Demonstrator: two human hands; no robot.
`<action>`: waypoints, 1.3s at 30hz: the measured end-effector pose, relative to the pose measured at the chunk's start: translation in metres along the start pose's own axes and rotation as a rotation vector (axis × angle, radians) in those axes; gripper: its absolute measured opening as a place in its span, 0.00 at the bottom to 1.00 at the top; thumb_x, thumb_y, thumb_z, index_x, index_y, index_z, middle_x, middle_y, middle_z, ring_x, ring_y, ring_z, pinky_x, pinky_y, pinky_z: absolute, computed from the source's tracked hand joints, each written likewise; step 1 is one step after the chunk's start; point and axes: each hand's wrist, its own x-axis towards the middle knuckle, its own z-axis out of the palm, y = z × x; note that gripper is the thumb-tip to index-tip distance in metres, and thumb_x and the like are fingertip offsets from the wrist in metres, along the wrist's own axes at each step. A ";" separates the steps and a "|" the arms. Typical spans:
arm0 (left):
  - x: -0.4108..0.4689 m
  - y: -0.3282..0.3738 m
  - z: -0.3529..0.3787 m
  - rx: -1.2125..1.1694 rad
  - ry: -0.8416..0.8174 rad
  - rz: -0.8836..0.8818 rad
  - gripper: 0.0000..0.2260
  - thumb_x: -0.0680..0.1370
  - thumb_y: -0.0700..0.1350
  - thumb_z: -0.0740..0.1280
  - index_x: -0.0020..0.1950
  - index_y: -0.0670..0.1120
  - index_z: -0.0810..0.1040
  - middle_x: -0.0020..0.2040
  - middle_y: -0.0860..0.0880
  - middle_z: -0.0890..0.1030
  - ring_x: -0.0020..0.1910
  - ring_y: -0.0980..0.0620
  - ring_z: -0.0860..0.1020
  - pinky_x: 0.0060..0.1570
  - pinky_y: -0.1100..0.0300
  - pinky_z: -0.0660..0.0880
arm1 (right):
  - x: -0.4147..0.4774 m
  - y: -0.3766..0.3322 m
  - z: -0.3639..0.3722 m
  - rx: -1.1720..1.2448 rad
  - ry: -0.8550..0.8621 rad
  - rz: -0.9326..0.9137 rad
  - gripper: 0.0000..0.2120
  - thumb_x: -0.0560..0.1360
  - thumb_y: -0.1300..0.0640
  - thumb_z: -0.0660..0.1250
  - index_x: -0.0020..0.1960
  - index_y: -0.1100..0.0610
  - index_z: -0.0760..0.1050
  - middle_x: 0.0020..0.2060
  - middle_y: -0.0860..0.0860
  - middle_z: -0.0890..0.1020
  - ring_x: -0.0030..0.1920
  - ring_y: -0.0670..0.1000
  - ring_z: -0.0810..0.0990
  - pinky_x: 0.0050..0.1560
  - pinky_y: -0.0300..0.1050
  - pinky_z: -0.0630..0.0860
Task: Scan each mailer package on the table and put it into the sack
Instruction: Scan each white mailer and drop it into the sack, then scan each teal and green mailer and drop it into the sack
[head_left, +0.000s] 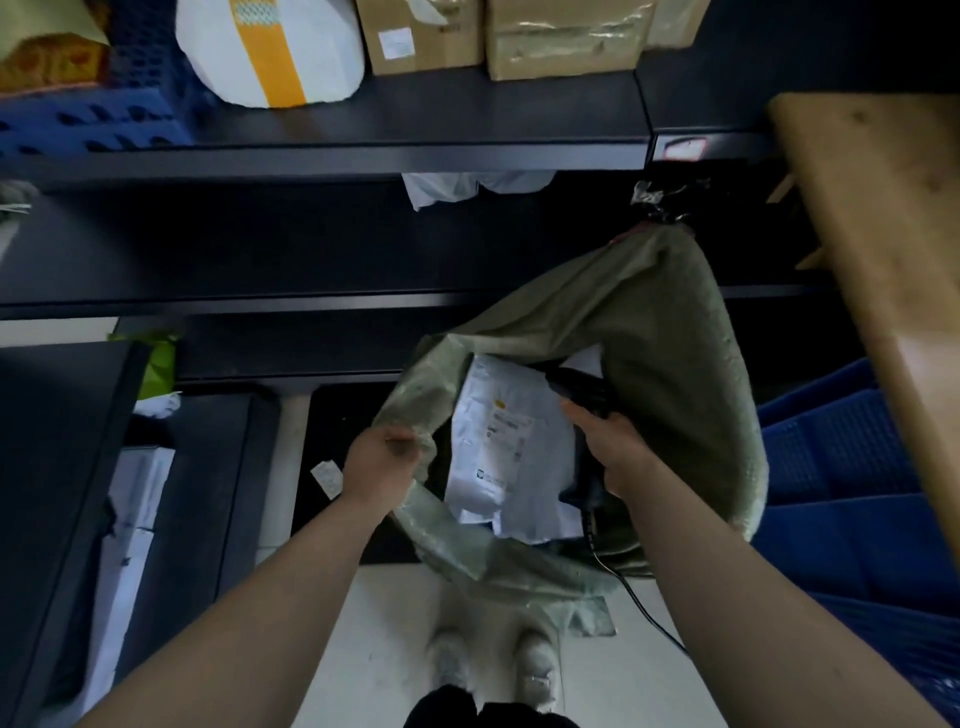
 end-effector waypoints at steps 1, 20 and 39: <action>-0.002 -0.001 -0.001 0.014 0.001 -0.003 0.07 0.74 0.37 0.70 0.42 0.50 0.79 0.51 0.43 0.81 0.51 0.43 0.80 0.56 0.49 0.77 | 0.001 0.002 0.000 -0.010 -0.012 0.004 0.31 0.76 0.49 0.70 0.73 0.63 0.67 0.66 0.59 0.75 0.64 0.61 0.75 0.65 0.54 0.73; -0.157 0.099 -0.022 0.702 -0.209 0.558 0.08 0.80 0.47 0.60 0.48 0.46 0.77 0.51 0.49 0.78 0.46 0.49 0.78 0.45 0.54 0.78 | -0.233 0.017 -0.110 0.010 0.038 -0.259 0.09 0.77 0.56 0.70 0.43 0.60 0.74 0.32 0.55 0.76 0.26 0.49 0.73 0.27 0.43 0.70; -0.454 0.251 0.162 0.948 -0.264 1.483 0.15 0.80 0.53 0.58 0.63 0.50 0.77 0.59 0.51 0.78 0.57 0.49 0.75 0.55 0.54 0.73 | -0.437 0.084 -0.443 -0.153 0.566 -0.354 0.09 0.76 0.53 0.70 0.47 0.60 0.78 0.35 0.53 0.80 0.28 0.49 0.74 0.28 0.41 0.71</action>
